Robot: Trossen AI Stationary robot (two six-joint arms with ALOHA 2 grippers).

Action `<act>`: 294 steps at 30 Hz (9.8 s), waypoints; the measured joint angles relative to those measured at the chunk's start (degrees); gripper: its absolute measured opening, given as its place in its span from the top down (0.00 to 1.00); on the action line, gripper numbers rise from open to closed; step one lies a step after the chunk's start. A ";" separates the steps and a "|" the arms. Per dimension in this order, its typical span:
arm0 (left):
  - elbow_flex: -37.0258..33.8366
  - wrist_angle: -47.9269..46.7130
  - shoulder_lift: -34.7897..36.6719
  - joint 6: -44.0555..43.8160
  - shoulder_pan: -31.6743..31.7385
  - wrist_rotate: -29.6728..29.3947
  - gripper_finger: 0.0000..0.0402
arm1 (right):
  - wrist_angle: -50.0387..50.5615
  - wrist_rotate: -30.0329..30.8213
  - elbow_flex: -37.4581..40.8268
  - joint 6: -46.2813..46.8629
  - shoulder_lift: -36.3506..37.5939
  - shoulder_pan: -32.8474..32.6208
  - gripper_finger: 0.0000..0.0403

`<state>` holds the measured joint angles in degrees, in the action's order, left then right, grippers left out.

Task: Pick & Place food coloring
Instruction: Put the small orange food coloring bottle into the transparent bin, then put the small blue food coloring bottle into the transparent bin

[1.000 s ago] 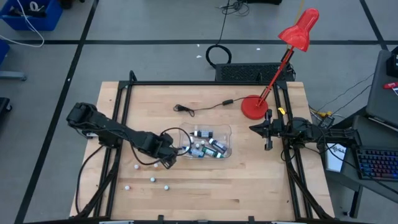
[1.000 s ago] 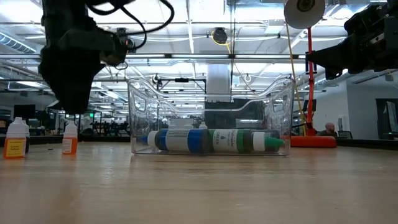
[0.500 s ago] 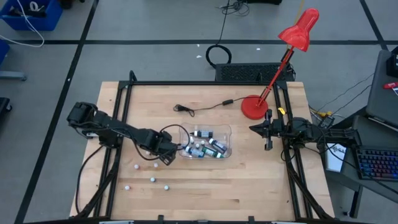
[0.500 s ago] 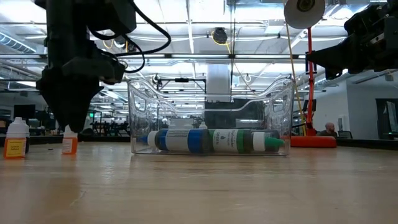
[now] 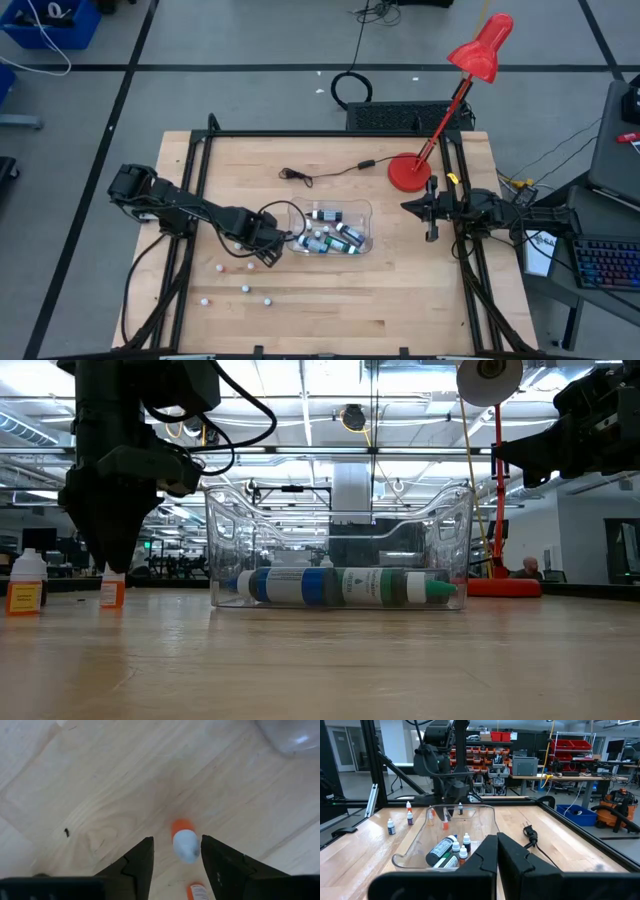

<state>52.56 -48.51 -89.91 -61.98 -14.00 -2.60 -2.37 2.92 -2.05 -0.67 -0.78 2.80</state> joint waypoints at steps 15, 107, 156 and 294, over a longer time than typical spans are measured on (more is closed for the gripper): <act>0.00 2.19 0.00 1.77 0.00 1.23 0.71 | 0.00 0.00 0.00 0.00 0.00 -0.01 1.00; 40.52 -17.91 -24.21 43.88 16.26 -4.83 0.88 | 0.00 -0.02 -0.01 0.00 0.01 0.01 1.00; 33.04 -8.24 -22.65 42.10 17.31 0.43 0.65 | 0.00 -0.02 -0.01 0.00 0.01 -0.01 1.00; 14.56 8.07 -15.45 33.76 -25.77 -2.83 0.63 | 0.00 -0.01 0.00 0.00 0.01 0.00 1.00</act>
<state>67.11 -40.45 -105.36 -28.21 -39.77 -5.43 -2.37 2.91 -2.05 -0.67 -0.78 2.80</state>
